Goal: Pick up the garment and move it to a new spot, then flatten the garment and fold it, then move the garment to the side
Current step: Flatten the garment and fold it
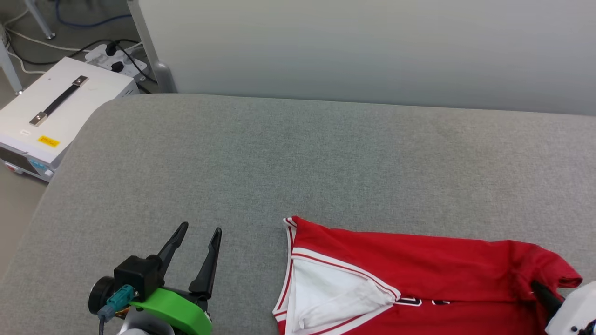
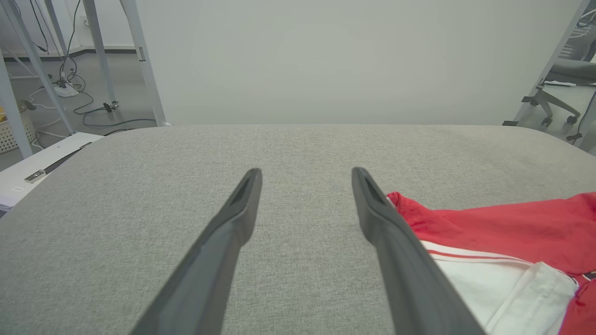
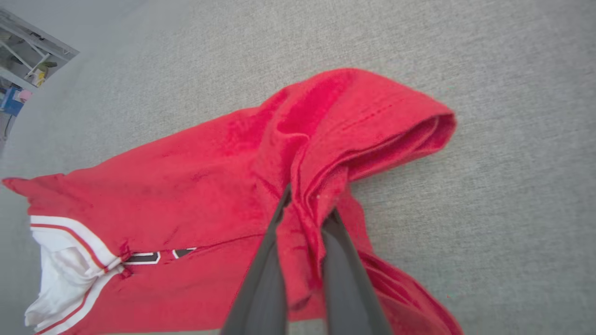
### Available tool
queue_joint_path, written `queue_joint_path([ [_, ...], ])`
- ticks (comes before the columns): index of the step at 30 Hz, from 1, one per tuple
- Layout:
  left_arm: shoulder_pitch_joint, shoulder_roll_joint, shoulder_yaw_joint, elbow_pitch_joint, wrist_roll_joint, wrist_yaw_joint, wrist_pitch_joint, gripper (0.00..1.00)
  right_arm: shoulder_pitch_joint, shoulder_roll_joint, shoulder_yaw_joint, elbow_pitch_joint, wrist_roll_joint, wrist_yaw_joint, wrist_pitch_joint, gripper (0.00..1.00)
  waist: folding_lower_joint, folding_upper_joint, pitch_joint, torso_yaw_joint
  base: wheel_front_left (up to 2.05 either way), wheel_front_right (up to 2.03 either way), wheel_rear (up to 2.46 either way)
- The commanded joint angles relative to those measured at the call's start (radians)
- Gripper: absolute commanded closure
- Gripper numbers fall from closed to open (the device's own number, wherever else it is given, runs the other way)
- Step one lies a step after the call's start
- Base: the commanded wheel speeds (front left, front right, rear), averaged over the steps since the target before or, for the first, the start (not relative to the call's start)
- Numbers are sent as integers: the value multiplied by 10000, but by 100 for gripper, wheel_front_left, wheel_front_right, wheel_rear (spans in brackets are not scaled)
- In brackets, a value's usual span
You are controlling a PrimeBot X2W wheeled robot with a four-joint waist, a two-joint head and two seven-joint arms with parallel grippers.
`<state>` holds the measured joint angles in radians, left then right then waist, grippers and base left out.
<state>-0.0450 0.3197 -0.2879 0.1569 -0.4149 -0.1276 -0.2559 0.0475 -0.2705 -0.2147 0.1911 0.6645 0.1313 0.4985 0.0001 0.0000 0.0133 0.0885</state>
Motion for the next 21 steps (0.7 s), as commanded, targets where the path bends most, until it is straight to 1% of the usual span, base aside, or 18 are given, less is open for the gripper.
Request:
queue_joint_path([
  [1, 208, -29, -12, 24, -87, -24, -59, 0, 174, 114, 172, -306, 33, -6, 109, 100, -1, 0, -259, 20, 0, 0, 0],
  [8, 359, -11, -100, 54, -158, -28, -59, 0, 439, 917, 1284, -1677, -127, -6, 760, 100, -1, 0, -565, 124, 0, 0, 0],
  [11, 430, 10, -115, 32, -177, -28, -59, 0, 349, 1384, 1726, -2009, -131, -6, 953, 100, -1, 0, -579, 198, 0, 0, 0],
  [15, 458, 33, -138, 12, -203, -29, -59, 0, 121, 1942, 2242, -2125, -58, -6, 1134, 100, -1, 0, -528, 342, 0, 0, 0],
  [18, 414, 48, -133, 18, -223, -29, -59, 0, -58, 2143, 2600, -1997, 59, -6, 1072, 100, -1, 0, -467, 462, 0, 0, 0],
  [21, 324, -2, -110, 22, -355, -30, -59, 0, -264, 2193, 3284, -1709, 818, -6, 835, 100, -1, 0, -398, 601, 0, 0, 0],
])
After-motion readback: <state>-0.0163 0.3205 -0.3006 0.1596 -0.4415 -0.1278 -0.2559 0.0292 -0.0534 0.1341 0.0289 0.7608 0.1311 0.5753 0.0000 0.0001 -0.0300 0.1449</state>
